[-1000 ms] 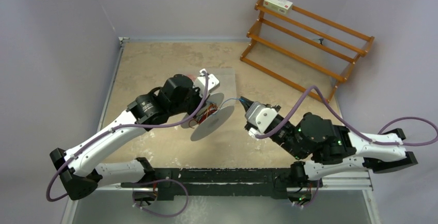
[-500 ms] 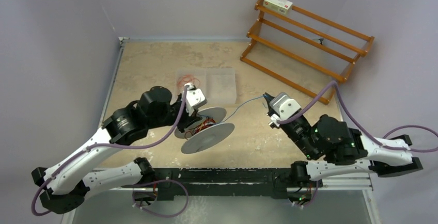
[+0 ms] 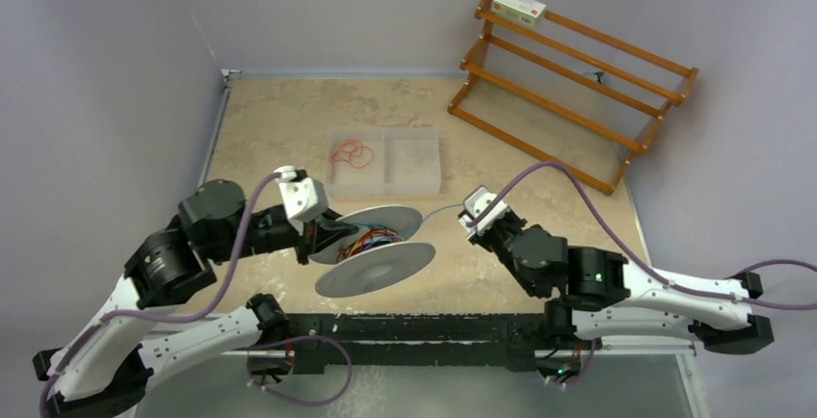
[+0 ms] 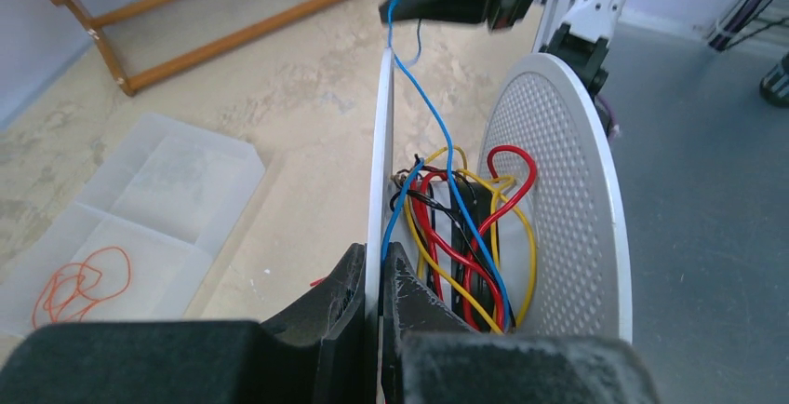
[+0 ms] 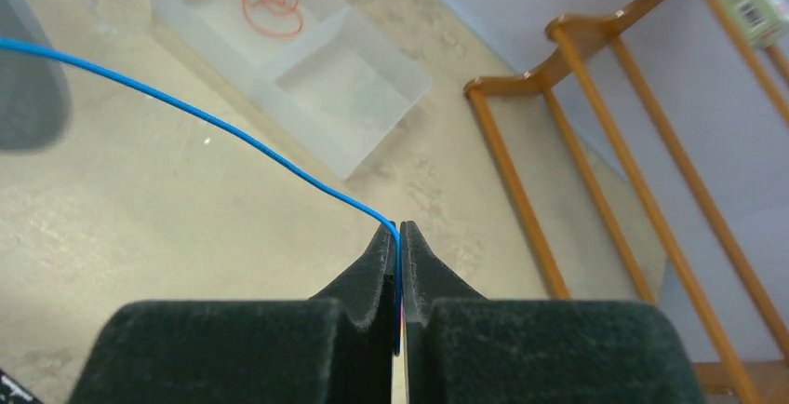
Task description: Wrap the cables
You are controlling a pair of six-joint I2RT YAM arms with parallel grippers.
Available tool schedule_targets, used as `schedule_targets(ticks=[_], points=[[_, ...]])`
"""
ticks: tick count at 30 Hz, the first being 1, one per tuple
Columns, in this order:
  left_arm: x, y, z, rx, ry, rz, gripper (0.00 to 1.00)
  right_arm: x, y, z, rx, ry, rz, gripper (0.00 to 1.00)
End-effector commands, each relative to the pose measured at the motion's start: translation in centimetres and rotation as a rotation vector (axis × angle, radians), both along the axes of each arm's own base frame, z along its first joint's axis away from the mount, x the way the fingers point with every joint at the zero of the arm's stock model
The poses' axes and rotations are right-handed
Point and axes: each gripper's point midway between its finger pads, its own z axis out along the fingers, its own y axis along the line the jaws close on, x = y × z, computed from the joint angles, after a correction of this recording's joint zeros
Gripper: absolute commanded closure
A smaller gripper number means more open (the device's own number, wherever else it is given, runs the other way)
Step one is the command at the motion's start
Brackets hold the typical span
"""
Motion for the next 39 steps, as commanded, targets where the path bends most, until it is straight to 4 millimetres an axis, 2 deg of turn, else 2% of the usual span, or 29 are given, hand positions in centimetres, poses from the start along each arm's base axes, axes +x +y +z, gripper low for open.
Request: schedule_targets(ticks=[1, 4, 7, 13, 17, 21, 25, 28, 31, 35, 39], points=[[-0.9, 1.9, 7.7, -0.233, -0.116, 0.047, 1.00, -0.1, 1.7, -2.3, 0.070, 0.056, 0.036, 1.00], [0.1, 3.2, 8.8, -0.263, -0.134, 0.144, 1.00, 0.2, 2.3, -3.3, 0.056, 0.053, 0.030, 1.00], [0.8, 4.2, 9.8, -0.296, -0.147, 0.215, 1.00, 0.4, 3.7, -4.0, 0.071, 0.070, 0.061, 1.00], [2.5, 6.3, 13.4, -0.442, -0.165, 0.381, 1.00, 1.3, 5.7, -7.9, 0.111, 0.124, 0.121, 1.00], [4.2, 6.2, 14.7, -0.507, -0.151, 0.459, 1.00, 0.6, 7.9, -9.9, 0.159, 0.159, 0.208, 1.00], [6.1, 5.4, 15.5, -0.573, -0.128, 0.522, 1.00, -0.1, 10.5, -10.7, 0.216, 0.166, 0.305, 1.00], [8.2, 4.1, 15.6, -0.621, -0.080, 0.584, 1.00, -0.3, 13.2, -9.9, 0.275, 0.132, 0.390, 1.00], [9.9, 2.8, 15.0, -0.639, -0.038, 0.626, 1.00, -0.4, 15.0, -8.4, 0.333, 0.105, 0.434, 1.00], [11.9, 2.8, 14.1, -0.655, -0.010, 0.726, 1.00, -0.6, 16.4, -7.1, 0.406, 0.091, 0.471, 1.00], [13.5, 3.0, 13.2, -0.703, -0.003, 0.816, 1.00, -0.4, 17.1, -5.3, 0.523, 0.056, 0.480, 1.00], [15.0, 3.4, 11.2, -0.679, -0.007, 0.908, 1.00, 0.2, 16.8, -2.8, 0.624, -0.005, 0.454, 1.00]])
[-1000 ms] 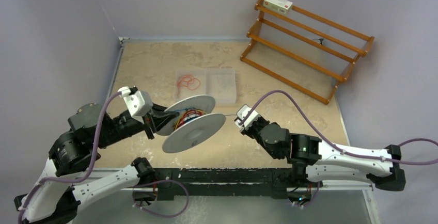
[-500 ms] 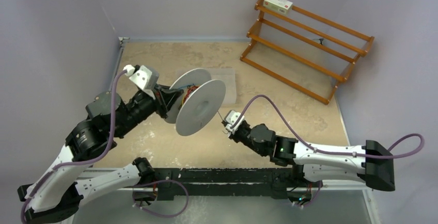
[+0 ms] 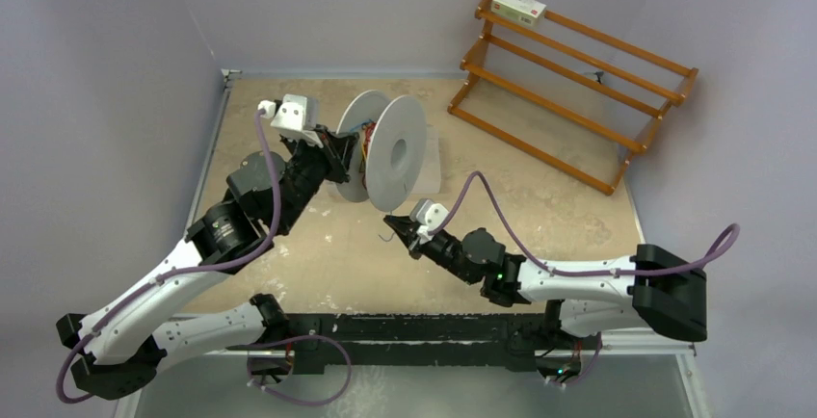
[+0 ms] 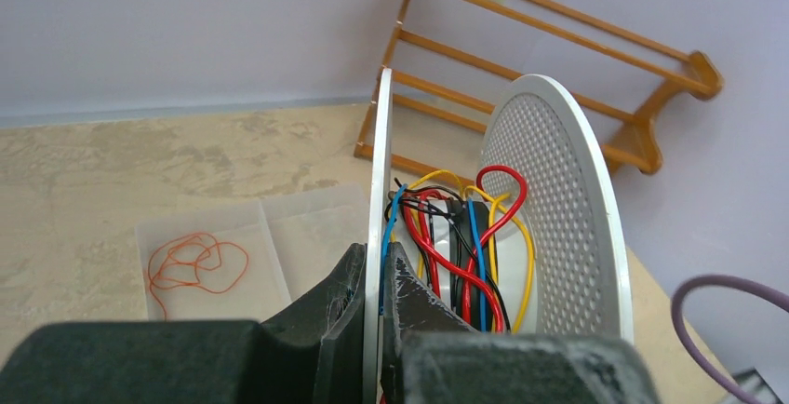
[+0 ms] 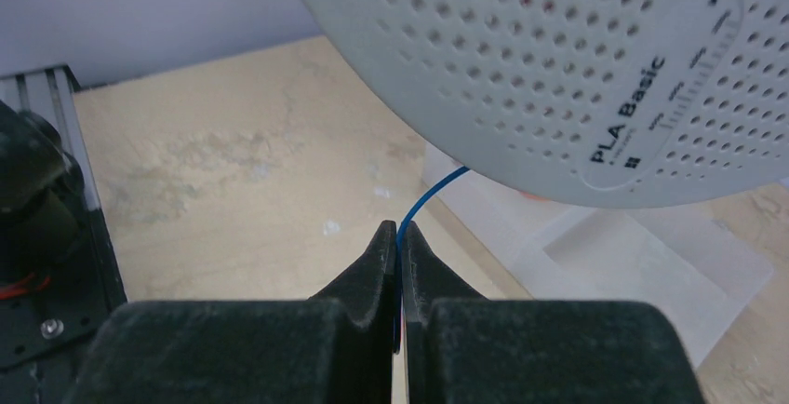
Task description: Wrap the cables
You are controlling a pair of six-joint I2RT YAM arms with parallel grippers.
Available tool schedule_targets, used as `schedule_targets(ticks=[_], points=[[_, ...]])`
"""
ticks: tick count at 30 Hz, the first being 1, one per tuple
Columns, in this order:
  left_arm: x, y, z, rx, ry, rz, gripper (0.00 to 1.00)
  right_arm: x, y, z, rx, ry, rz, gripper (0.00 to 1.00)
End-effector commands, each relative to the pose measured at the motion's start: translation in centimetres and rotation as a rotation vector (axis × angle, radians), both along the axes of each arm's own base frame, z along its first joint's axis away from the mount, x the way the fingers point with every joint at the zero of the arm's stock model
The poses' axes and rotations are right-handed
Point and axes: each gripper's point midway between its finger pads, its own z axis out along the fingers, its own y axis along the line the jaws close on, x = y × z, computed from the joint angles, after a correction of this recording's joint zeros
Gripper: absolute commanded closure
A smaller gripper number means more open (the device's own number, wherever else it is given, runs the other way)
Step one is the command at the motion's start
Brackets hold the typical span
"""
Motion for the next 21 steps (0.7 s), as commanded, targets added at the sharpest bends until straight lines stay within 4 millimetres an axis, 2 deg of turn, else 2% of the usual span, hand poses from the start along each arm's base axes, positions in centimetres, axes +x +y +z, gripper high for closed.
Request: schedule_targets(ticks=[1, 5, 10, 18, 21], points=[[1.4, 2.1, 5.4, -0.261, -0.127, 0.159, 1.00, 0.2, 0.3, 6.4, 0.249, -0.056, -0.011, 1.00], [2.3, 1.9, 3.6, -0.257, -0.107, 0.195, 1.00, 0.7, 0.4, 8.4, 0.321, -0.048, -0.033, 1.00], [2.7, 1.3, 2.6, -0.288, -0.102, 0.198, 1.00, 0.7, 1.2, 10.5, 0.440, -0.018, -0.017, 1.00], [3.4, 0.5, 0.4, -0.175, -0.060, 0.201, 1.00, 1.7, 3.3, 13.3, 0.415, -0.045, -0.031, 1.00], [3.6, 0.8, -0.8, -0.097, -0.043, 0.220, 1.00, 1.7, 3.5, 15.3, 0.423, -0.045, -0.032, 1.00]])
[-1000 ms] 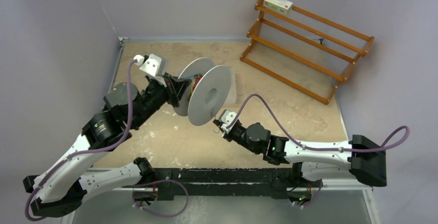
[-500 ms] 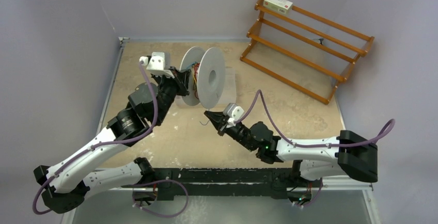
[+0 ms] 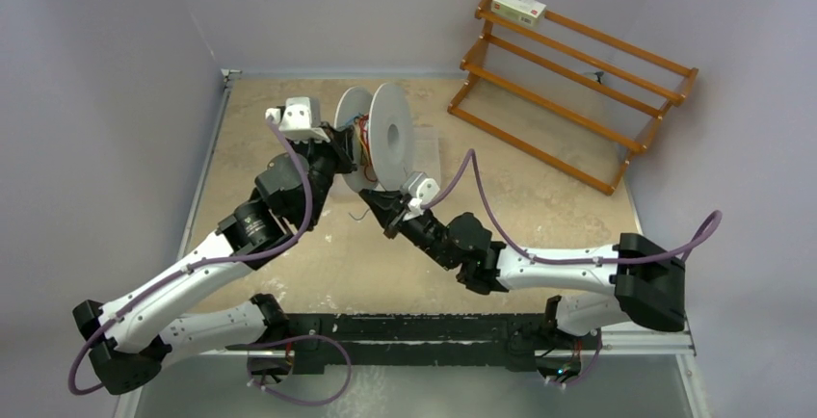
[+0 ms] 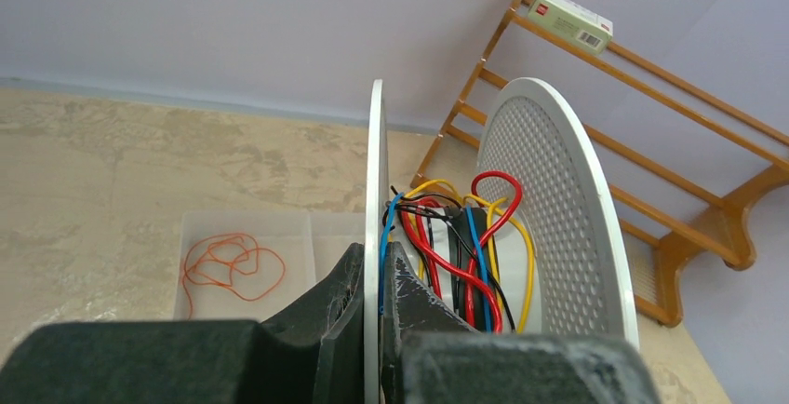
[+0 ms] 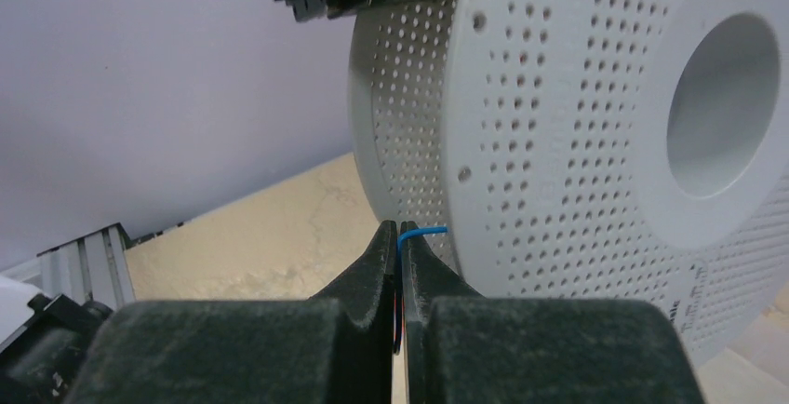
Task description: Wrap the cables
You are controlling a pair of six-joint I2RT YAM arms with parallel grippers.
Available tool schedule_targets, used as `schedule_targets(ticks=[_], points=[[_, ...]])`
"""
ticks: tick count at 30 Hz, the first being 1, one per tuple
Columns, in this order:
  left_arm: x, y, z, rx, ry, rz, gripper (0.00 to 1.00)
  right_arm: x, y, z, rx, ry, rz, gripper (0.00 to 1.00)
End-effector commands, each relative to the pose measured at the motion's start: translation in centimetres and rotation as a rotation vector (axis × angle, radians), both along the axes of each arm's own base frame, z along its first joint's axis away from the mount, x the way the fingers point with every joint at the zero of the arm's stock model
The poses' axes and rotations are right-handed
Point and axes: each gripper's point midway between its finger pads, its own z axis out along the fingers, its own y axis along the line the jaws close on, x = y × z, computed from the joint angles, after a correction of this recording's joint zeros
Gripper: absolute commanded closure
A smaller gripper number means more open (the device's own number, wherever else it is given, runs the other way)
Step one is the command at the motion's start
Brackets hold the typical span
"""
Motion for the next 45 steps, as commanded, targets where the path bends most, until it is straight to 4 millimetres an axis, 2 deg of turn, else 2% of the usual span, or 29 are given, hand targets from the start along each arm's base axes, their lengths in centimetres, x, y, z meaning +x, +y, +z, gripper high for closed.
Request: schedule_targets(ticks=[1, 6, 9, 13, 16, 24, 29, 30, 35, 42, 45], points=[[0.0, -0.1, 1.8, -0.004, -0.035, -0.003, 1.00, 0.1, -0.2, 7.6, 0.141, -0.041, -0.010, 1.00], [0.3, -0.1, -0.2, 0.105, 0.013, 0.004, 1.00, 0.8, 0.0, 8.7, 0.090, -0.009, -0.045, 1.00], [0.3, -0.2, -1.2, 0.142, 0.039, 0.002, 1.00, 1.1, 0.0, 7.5, 0.048, 0.029, -0.061, 1.00], [0.2, -0.5, -2.4, 0.143, 0.061, -0.015, 1.00, 1.0, -0.1, 7.7, 0.092, 0.084, -0.053, 1.00], [0.0, -1.0, -3.2, 0.133, 0.083, -0.040, 1.00, 1.4, -0.8, 7.9, 0.110, 0.097, -0.094, 1.00], [-0.7, -3.5, -4.8, 0.008, 0.157, -0.136, 1.00, 1.2, -2.8, 6.2, 0.116, 0.165, -0.121, 1.00], [-0.3, -4.3, -6.4, 0.048, 0.197, -0.145, 1.00, 0.9, -4.0, 6.3, 0.094, 0.177, -0.131, 1.00], [-0.3, -4.3, -6.7, 0.064, 0.205, -0.143, 1.00, 0.9, -4.2, 6.4, 0.088, 0.178, -0.133, 0.97], [-0.2, -4.4, -6.7, 0.079, 0.209, -0.148, 1.00, 0.6, -5.4, 6.2, 0.092, 0.185, -0.140, 0.82], [-0.4, -5.1, -6.5, 0.081, 0.208, -0.184, 1.00, 0.6, -5.5, 6.0, 0.092, 0.172, -0.146, 0.80], [-0.6, -5.2, -6.7, 0.093, 0.209, -0.199, 1.00, 0.7, -5.4, 6.1, 0.084, 0.163, -0.150, 0.83]])
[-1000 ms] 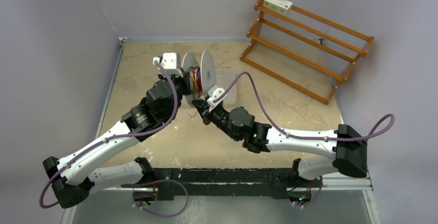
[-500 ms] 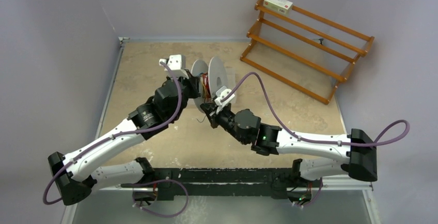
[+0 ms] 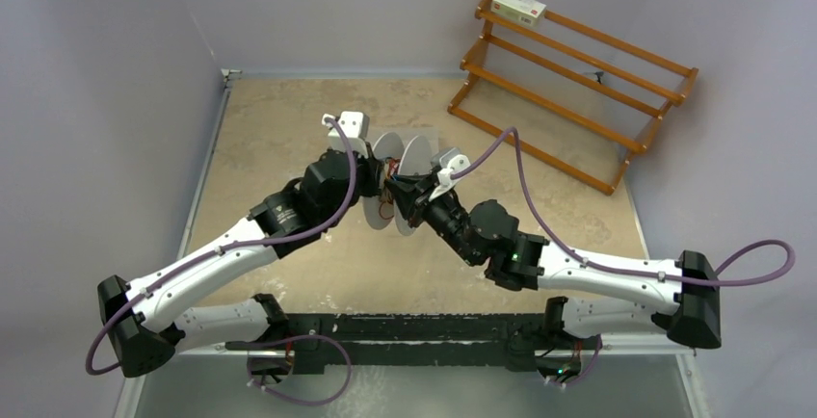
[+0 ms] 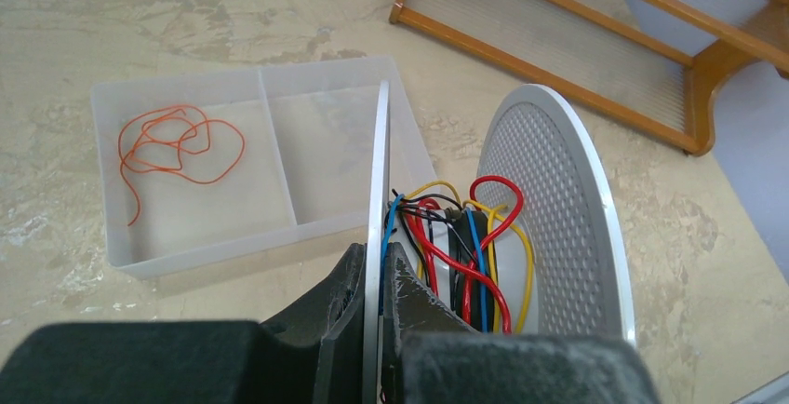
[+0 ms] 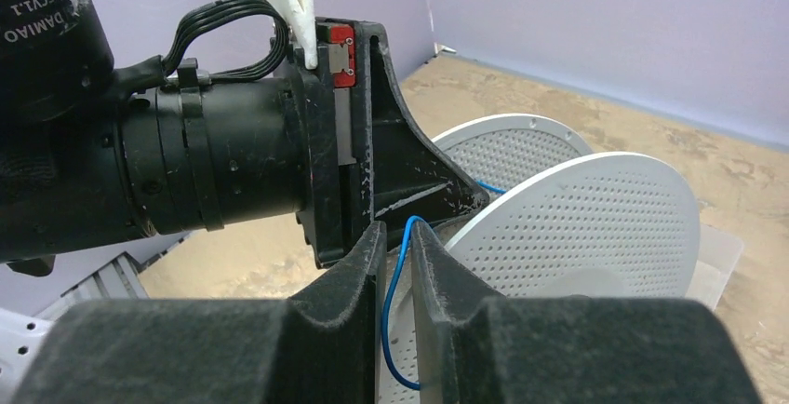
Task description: Wrap the cables
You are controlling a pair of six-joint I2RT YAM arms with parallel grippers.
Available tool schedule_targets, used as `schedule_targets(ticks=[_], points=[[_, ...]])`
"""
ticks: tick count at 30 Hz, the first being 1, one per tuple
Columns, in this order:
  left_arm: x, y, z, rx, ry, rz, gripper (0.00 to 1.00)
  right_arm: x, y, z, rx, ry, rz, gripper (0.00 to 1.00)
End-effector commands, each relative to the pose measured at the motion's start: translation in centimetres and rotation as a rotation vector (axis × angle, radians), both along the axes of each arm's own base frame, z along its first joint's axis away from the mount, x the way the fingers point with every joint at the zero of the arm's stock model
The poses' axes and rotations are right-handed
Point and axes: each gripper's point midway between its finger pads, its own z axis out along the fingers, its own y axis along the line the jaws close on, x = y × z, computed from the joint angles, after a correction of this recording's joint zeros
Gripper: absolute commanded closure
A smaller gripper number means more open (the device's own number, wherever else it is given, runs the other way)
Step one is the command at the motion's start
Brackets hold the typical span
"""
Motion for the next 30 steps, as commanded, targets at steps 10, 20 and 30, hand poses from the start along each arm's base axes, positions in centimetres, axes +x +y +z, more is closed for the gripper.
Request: schedule_targets(ticks=[10, 20, 30], points=[[-1.1, -1.2, 1.8, -0.019, -0.059, -0.126, 1.00, 0.5, -1.2, 1.8, 0.041, -0.049, -0.053, 1.00], [-3.1, -1.9, 1.4, 0.110, -0.090, -0.317, 1.00, 0.7, -3.5, 1.7, -0.009, -0.066, -0.112, 1.00], [-7.8, -4.1, 0.7, 0.200, -0.101, -0.687, 1.00, -1.2, -5.6, 0.6, -0.171, -0.106, -0.019, 1.00]])
